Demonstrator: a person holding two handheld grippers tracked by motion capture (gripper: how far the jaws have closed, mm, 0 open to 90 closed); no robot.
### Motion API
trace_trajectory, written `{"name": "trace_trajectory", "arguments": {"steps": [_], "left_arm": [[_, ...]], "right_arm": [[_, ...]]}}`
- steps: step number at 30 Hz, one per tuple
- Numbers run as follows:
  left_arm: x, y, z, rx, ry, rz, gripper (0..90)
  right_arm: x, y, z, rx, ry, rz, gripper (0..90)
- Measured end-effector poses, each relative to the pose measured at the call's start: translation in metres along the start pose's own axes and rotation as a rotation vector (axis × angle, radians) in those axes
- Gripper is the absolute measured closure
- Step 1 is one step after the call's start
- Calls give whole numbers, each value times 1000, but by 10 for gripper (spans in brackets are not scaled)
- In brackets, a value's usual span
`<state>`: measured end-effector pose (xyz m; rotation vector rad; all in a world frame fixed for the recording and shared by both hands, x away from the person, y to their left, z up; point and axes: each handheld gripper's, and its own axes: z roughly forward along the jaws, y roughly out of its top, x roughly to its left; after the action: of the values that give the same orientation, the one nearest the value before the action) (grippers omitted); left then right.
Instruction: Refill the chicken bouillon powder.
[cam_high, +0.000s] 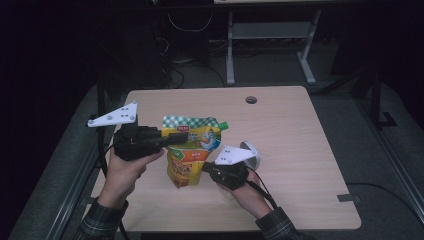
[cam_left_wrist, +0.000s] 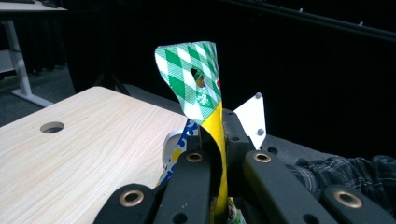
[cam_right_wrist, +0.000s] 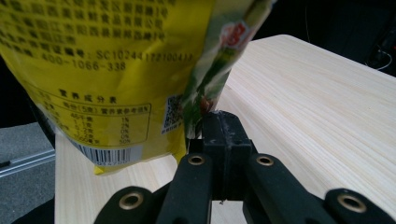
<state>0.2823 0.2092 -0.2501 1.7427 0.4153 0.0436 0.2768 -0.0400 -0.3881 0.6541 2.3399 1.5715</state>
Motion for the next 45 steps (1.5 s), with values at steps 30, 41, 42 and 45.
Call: {"name": "trace_trajectory", "arguments": {"steps": [30, 41, 42, 45], "left_arm": [[7, 9, 41, 68, 9, -18, 900], [12, 6, 52, 100, 30, -43, 900], [13, 5, 54, 106, 36, -44, 900], [14, 4, 59, 125, 49, -55, 900]], "right_arm": [[26, -8, 15, -45, 151, -43, 900], [35, -10, 19, -65, 197, -52, 900], [35, -10, 20, -65, 200, -53, 900], [35, -12, 21, -65, 205, -61, 900]]}}
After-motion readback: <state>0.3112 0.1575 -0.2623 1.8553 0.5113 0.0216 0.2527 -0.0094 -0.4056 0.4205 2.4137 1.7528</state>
